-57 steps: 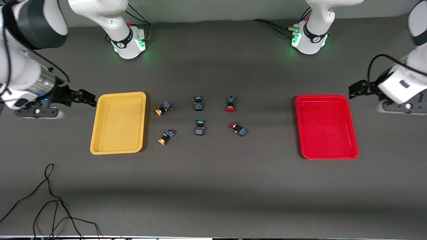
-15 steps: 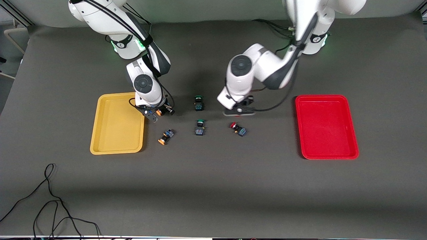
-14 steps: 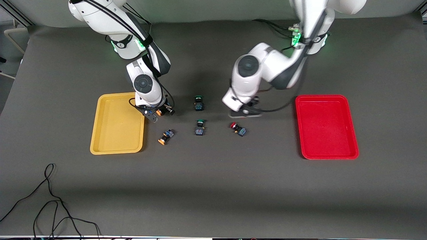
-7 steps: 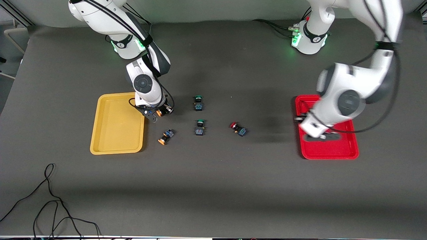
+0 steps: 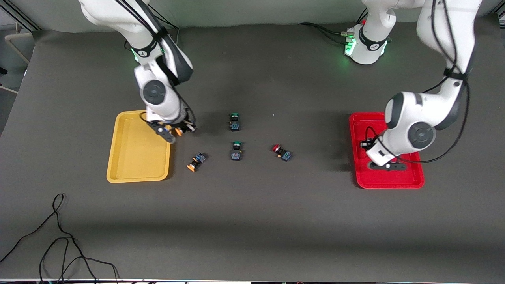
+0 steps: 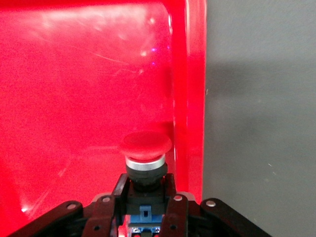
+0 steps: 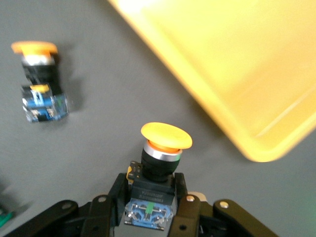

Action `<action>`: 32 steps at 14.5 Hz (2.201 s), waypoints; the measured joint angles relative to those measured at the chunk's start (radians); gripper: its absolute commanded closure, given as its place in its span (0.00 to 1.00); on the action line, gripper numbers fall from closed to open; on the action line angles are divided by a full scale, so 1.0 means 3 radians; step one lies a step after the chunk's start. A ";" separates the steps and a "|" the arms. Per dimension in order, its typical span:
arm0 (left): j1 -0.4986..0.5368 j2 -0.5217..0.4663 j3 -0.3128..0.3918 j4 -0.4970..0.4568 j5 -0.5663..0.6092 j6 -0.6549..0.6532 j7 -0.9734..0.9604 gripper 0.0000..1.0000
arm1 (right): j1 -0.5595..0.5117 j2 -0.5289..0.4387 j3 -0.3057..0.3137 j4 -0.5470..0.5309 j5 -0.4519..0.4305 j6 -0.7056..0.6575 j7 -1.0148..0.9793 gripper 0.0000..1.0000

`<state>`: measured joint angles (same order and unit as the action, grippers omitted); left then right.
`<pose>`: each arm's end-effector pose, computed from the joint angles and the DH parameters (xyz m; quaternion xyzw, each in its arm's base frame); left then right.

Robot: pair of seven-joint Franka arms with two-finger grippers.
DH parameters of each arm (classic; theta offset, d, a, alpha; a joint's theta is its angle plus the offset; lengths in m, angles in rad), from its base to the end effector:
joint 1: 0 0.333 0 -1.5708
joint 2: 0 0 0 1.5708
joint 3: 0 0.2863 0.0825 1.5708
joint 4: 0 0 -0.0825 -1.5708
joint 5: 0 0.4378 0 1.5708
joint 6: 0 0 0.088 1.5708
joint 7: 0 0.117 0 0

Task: Place red and yellow buttons in trays
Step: 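Release the red button in the red tray while the right gripper drops orange in yellow, then grasp the second red button with the left gripper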

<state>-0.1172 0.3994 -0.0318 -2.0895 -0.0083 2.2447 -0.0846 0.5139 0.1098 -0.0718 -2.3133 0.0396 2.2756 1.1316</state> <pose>0.5693 -0.0868 0.1323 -0.9921 0.0285 0.1220 0.0051 0.4821 0.2287 0.2048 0.9338 -0.3502 -0.0591 0.0449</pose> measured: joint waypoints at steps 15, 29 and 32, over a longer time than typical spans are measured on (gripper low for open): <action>-0.0249 -0.0305 -0.0061 0.0886 -0.0241 -0.1004 -0.0754 0.00 | -0.0024 -0.0272 -0.1510 -0.0881 -0.0001 0.0473 -0.1642 0.81; -0.1518 0.0670 -0.0078 0.0981 -0.0006 0.0501 -0.4413 0.00 | 0.0144 -0.0080 -0.1497 -0.0797 0.0120 0.0734 -0.1621 0.00; -0.1543 0.0874 -0.0075 0.1049 0.0056 0.0577 -0.4434 0.36 | 0.0497 -0.0169 -0.1490 -0.0466 0.0135 0.0695 -0.1313 0.00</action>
<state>-0.5802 0.6615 -0.0545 -1.7750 0.0087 2.4179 -1.4147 0.6630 0.0593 -0.5187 -2.4532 0.0800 2.4842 0.7377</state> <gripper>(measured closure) 0.026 0.000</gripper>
